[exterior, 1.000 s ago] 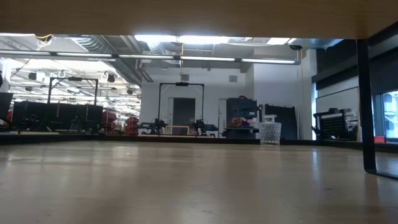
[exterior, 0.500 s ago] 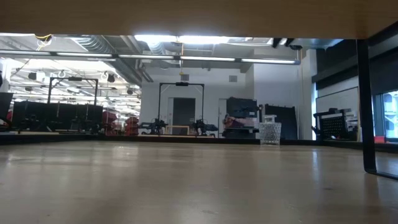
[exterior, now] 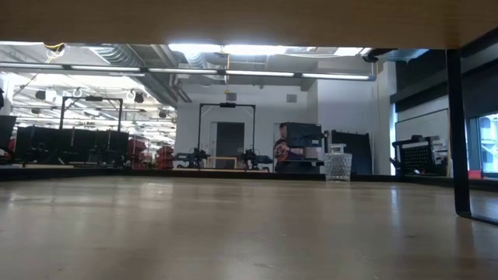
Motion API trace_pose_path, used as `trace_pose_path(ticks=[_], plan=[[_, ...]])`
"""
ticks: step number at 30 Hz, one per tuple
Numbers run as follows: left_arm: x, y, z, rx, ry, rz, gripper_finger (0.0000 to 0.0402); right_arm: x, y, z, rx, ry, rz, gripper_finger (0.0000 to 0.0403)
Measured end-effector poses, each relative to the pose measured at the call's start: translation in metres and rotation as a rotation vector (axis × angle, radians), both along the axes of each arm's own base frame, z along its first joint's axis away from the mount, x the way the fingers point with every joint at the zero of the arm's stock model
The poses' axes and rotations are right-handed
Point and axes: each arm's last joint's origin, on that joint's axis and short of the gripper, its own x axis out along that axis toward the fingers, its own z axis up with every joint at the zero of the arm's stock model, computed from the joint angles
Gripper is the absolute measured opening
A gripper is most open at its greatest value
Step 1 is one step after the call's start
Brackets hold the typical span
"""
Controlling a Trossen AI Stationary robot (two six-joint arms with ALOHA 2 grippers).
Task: Sort vases onto shelf
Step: Put the transparent vase on the shelf aligned with the other transparent vase
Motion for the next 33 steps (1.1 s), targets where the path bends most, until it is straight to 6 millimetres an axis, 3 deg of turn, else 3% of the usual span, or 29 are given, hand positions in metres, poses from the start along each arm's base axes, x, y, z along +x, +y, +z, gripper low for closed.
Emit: trace_pose_path(ticks=[7,17,22,33], plan=[[0.004,-0.003,-0.003,-0.02,0.013,-0.001,0.0112,-0.003,-0.04,-0.003,0.023,0.011,-0.214,0.0142],[0.004,-0.004,-0.003,-0.05,0.017,0.034,0.0112,-0.012,-0.129,-0.034,0.295,0.184,-0.338,0.0142],[0.004,-0.008,-0.001,-0.046,0.001,0.057,0.0112,-0.002,-0.168,-0.05,0.324,0.171,-0.25,0.0142],[0.004,-0.018,-0.001,-0.062,-0.001,0.07,0.0112,0.025,-0.201,-0.084,0.322,0.199,-0.249,0.0142]])
